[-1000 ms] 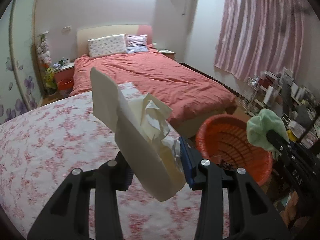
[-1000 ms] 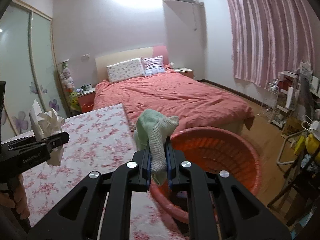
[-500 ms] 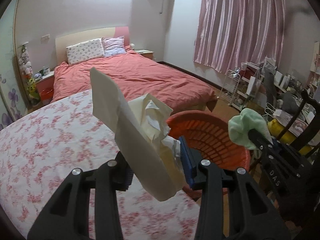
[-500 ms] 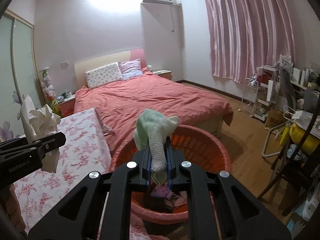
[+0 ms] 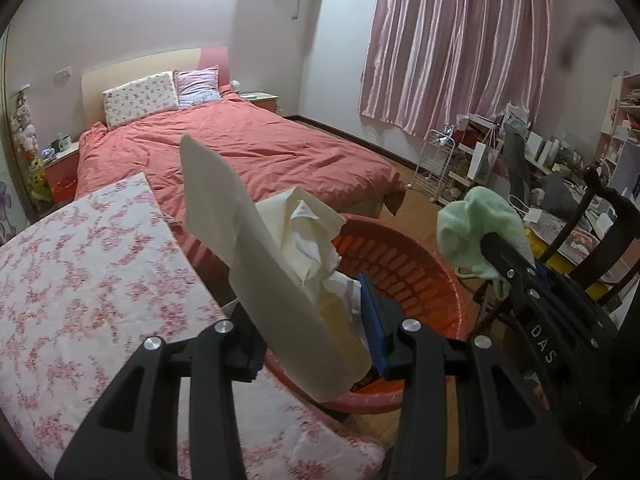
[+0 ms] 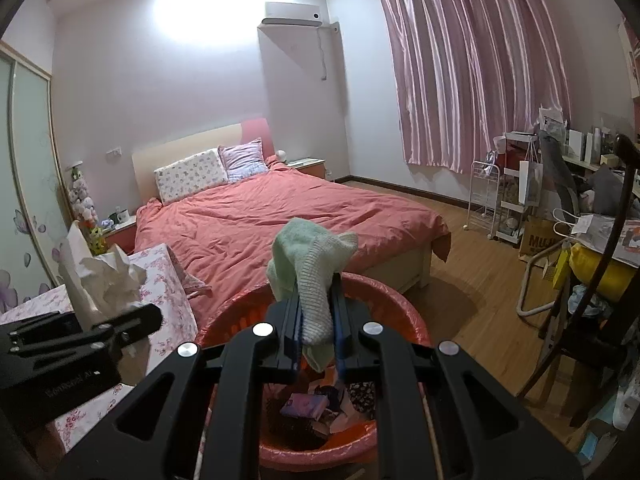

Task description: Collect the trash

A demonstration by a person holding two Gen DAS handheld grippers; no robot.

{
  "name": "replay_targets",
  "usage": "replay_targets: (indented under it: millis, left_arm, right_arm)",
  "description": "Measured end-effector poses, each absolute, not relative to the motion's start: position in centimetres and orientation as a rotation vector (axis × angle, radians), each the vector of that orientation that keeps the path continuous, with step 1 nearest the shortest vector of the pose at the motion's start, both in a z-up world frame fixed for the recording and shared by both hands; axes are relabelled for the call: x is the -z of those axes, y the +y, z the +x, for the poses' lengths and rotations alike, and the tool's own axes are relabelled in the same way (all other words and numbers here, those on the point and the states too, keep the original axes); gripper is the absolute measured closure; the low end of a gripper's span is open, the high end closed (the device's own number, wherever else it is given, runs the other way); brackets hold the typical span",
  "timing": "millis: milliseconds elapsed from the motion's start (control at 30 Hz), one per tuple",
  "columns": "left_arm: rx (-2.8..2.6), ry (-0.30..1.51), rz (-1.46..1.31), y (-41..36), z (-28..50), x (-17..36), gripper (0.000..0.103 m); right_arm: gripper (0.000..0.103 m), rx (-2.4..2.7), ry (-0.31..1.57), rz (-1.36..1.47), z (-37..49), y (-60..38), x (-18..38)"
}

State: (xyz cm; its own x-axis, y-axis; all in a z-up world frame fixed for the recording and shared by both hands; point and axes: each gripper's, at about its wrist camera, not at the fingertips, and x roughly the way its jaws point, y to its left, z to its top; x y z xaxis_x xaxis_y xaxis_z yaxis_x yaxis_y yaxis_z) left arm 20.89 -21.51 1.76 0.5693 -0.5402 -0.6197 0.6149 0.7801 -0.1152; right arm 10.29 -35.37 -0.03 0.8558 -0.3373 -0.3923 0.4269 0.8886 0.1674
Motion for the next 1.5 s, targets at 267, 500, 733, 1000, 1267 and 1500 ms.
replay_targets:
  millis: [267,500,733,1000,1267,1500]
  left_arm:
    - [0.69,0.722,0.125,-23.8,22.1,-0.3,0.062]
    - [0.683,0.784,0.136,-25.6,23.8,2.0,0.053]
    - [0.635,0.814,0.16,-25.7,25.0,3.7,0.033]
    - [0.548,0.781,0.14,-22.6,24.7,2.8,0.025]
    - [0.438,0.619,0.114,-15.3,19.6,-1.0,0.008]
    - [0.323,0.521,0.095,-8.9,13.3,-2.4,0.004]
  right_arm:
    - [0.091,0.384,0.369,0.285,10.9,-36.6,0.5]
    - [0.088,0.341,0.395,0.369,11.7,-39.1,1.3]
    - [0.059,0.319,0.414,0.415,11.5,-39.8,1.7]
    - [0.039,0.322,0.399,0.388,10.2,-38.9,0.5]
    - [0.011,0.265,0.349,0.336,6.7,-35.2,-1.6]
    - [0.005,0.232,0.332,0.293,3.6,-30.4,-2.1]
